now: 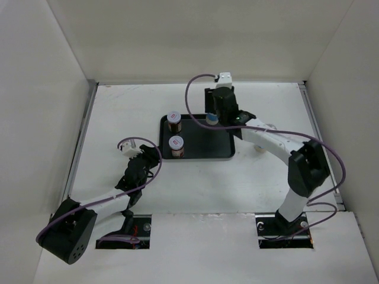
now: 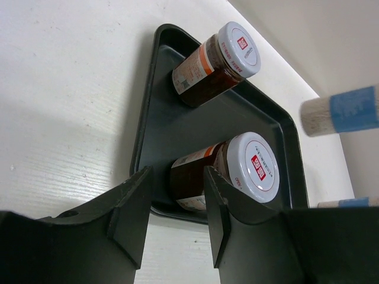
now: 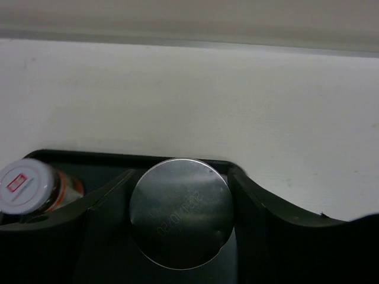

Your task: Organize the condiment bottles

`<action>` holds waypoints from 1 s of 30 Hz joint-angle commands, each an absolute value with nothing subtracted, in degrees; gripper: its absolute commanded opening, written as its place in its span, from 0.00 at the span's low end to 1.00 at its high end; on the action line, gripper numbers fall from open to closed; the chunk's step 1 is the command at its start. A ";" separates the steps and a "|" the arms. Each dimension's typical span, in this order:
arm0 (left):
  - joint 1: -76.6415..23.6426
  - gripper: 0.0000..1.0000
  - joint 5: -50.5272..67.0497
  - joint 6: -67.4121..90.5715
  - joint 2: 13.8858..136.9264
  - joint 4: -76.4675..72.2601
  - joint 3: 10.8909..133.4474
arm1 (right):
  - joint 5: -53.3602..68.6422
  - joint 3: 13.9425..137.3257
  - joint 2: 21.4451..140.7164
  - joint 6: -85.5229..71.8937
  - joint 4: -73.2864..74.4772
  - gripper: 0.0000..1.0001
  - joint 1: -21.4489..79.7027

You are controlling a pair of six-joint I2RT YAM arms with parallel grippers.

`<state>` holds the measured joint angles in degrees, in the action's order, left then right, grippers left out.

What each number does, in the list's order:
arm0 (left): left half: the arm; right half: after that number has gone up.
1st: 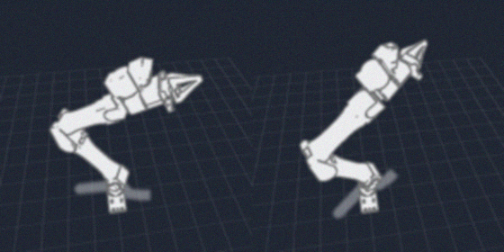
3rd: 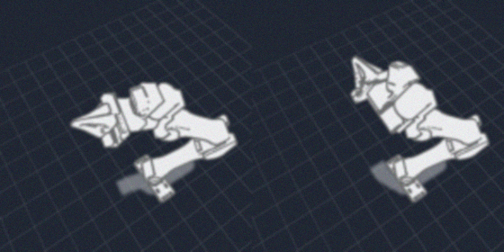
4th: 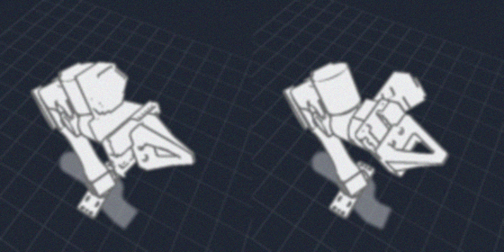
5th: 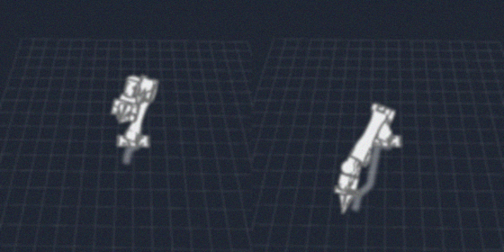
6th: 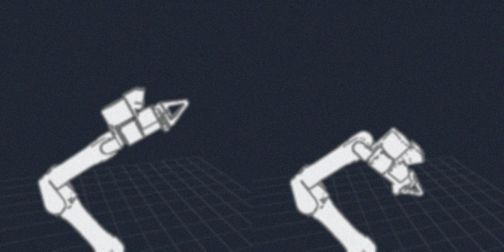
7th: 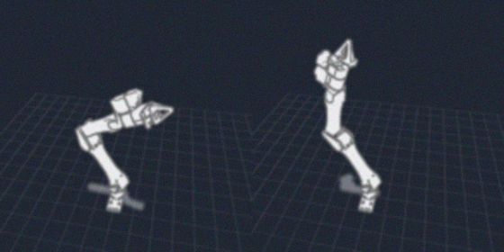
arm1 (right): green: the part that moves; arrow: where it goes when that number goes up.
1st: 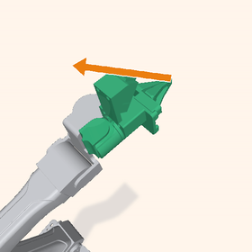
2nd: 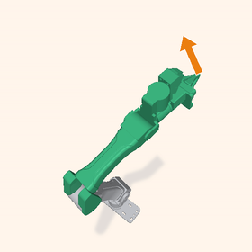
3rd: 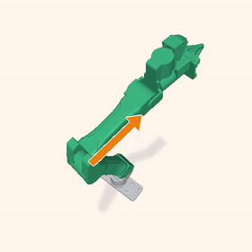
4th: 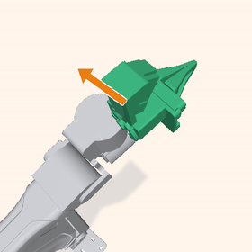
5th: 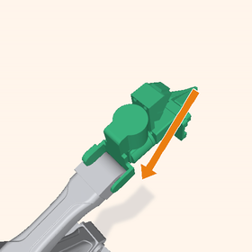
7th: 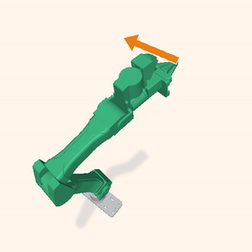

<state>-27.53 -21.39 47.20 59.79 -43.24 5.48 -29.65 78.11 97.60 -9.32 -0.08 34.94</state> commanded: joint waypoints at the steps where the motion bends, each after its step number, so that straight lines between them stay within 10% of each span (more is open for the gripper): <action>1: -27.47 0.37 -21.09 47.72 59.06 -46.14 5.98 | -28.48 83.75 102.29 -10.11 -6.24 0.55 38.26; 7: -27.29 0.38 -20.83 47.72 58.71 -45.97 5.89 | -28.04 88.50 109.24 -11.07 -6.15 0.59 42.40; 15: -27.11 0.39 -20.30 47.90 58.89 -46.05 5.89 | -29.00 82.10 101.63 -12.30 -6.33 0.99 42.85; 30: -27.38 0.41 -19.51 48.16 58.89 -45.97 6.33 | -48.17 46.15 65.39 -22.31 10.19 1.00 23.34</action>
<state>-27.40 -20.27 47.44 58.98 -43.13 5.48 -45.60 49.76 64.45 -17.26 2.87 24.80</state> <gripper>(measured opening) 0.404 0.999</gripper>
